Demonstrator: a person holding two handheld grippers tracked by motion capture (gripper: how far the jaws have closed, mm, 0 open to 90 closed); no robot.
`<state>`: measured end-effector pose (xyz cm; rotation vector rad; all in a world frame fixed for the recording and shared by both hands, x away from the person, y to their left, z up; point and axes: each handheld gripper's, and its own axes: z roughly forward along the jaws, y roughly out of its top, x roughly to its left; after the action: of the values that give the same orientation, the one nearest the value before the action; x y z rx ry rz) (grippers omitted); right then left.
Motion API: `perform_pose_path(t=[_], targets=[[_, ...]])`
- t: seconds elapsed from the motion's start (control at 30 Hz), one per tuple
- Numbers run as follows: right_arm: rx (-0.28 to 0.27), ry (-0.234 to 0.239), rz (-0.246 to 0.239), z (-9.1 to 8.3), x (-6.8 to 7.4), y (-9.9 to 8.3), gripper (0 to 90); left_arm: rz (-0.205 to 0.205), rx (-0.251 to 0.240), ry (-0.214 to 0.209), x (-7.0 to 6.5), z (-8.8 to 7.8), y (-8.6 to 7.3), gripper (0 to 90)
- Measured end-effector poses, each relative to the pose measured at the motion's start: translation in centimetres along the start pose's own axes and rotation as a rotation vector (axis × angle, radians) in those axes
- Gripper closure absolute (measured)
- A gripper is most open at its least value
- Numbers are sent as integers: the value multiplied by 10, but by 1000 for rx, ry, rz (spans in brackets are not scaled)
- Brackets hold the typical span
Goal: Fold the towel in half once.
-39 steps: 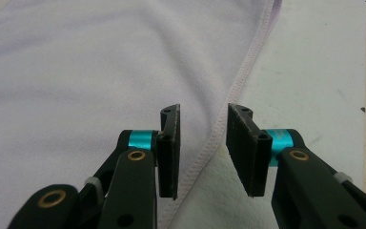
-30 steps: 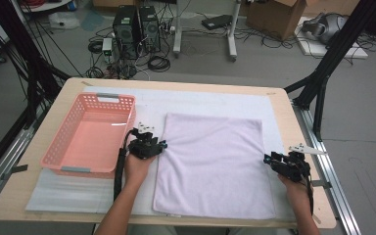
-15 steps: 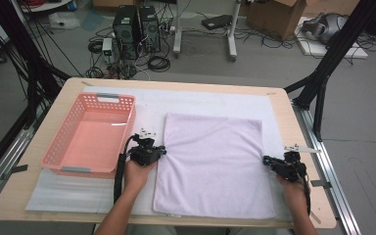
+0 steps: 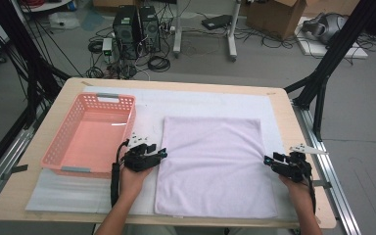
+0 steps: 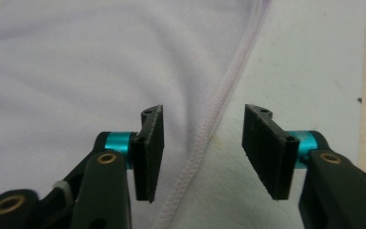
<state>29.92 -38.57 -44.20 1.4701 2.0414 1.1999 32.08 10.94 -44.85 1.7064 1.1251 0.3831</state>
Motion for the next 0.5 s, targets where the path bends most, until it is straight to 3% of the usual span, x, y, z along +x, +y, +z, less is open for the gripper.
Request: perform_pose_path(t=[0.13, 0.27, 0.3, 0.4, 0.5], targets=[[-54, 26, -52, -12, 4, 4, 395, 43, -49, -73, -3, -4, 2, 383], [-111, 52, -126, -26, 9, 5, 267, 36, -92, -132, -6, -11, 7, 294], [-125, 50, -136, -29, 11, 5, 240, 25, -109, -141, -7, -14, 8, 265], [-153, 52, -158, -35, 15, 4, 199, 42, -149, -160, -10, -21, 10, 171], [-168, 50, -188, -39, 18, 2, 197, 55, -169, -166, -12, -25, 13, 169]])
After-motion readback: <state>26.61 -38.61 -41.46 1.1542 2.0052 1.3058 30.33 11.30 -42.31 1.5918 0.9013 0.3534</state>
